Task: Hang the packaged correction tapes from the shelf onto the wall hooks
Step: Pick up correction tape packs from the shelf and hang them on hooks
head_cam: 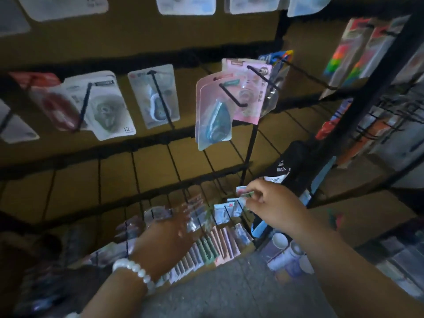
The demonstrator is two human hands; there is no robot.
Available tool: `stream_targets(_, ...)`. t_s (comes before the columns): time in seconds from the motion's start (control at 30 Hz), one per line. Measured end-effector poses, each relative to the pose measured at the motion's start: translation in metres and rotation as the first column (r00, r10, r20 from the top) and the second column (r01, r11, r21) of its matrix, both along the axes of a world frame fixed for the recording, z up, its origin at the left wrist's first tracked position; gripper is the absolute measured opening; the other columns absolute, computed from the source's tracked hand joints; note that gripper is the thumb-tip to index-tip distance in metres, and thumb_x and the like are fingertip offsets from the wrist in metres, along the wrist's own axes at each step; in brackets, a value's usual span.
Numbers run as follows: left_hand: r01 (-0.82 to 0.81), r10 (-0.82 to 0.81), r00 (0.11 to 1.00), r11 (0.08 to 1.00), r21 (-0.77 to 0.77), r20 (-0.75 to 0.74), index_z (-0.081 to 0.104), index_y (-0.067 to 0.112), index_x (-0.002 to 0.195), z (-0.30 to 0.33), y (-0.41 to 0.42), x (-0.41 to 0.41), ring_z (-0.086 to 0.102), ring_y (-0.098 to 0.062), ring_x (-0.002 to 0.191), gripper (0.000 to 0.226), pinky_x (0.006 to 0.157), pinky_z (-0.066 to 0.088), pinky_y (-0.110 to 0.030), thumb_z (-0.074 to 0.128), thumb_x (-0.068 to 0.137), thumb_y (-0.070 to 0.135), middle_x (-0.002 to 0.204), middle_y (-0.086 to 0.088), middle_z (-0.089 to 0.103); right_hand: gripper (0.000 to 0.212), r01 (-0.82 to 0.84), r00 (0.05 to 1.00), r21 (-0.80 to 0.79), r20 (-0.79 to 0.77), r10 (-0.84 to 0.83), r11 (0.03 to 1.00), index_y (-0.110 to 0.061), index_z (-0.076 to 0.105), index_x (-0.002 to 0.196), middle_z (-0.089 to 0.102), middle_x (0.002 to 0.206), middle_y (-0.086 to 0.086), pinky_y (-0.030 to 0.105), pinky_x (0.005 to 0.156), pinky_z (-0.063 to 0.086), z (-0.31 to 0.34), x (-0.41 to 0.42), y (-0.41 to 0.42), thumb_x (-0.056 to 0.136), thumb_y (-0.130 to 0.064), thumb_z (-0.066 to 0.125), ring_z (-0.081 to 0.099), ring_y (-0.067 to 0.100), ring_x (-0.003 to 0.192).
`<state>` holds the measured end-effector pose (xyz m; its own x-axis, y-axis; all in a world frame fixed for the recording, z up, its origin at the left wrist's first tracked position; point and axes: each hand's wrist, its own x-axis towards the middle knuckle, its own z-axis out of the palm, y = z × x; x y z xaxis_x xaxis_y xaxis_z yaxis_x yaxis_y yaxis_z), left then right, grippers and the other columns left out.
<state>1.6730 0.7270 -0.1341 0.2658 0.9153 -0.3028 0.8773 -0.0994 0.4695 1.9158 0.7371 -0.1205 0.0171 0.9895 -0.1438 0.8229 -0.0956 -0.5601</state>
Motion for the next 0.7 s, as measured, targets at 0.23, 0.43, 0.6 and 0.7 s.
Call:
stream_targets(0.23,-0.175,0.161,0.973,0.982,-0.071,-0.167,0.047,0.020,0.131,-0.064,-0.024,0.023,0.067,-0.025,0.101,0.043,0.085,0.053,-0.033,0.055,0.093,0.037,0.113,-0.004,0.070,0.037,-0.149,0.986,-0.051,0.067,0.153,0.987,-0.028,0.053,0.118,0.063,0.083,-0.003,0.034,0.069,0.048,-0.062,0.029,0.006,0.085,-0.043,0.059,0.060,0.015,0.076)
stream_targets(0.43,-0.233,0.213,0.964,0.966,-0.115,-0.160,0.039,0.018,0.144,-0.130,-0.031,0.031,0.064,-0.025,0.105,0.059,0.087,0.052,-0.032,0.058,0.092,0.040,0.117,-0.004,0.066,0.040,-0.175,0.982,-0.066,0.065,0.180,0.982,-0.024,0.052,0.121,0.064,0.088,-0.006,0.031,0.072,0.046,-0.117,0.035,0.001,0.087,-0.044,0.058,0.059,0.014,0.083)
stream_targets(0.6,-0.223,0.199,0.962,0.967,-0.124,-0.185,0.035,0.021,0.147,-0.229,-0.021,0.026,0.065,-0.022,0.111,0.065,0.093,0.052,-0.035,0.057,0.089,0.043,0.115,-0.001,0.071,0.037,-0.117,0.991,-0.033,0.065,0.119,0.993,-0.028,0.053,0.119,0.061,0.086,-0.007,0.027,0.066,0.039,-0.199,0.026,-0.002,0.087,-0.044,0.058,0.057,0.012,0.079)
stream_targets(0.7,-0.203,0.177,0.965,0.971,-0.124,-0.191,0.032,0.019,0.147,-0.296,-0.018,0.028,0.064,-0.024,0.115,0.063,0.093,0.051,-0.033,0.054,0.092,0.040,0.123,-0.004,0.068,0.036,-0.094,0.993,-0.066,0.071,0.098,0.993,-0.026,0.052,0.117,0.062,0.087,-0.006,0.028,0.068,0.041,-0.262,0.019,-0.006,0.087,-0.045,0.057,0.056,0.014,0.080)
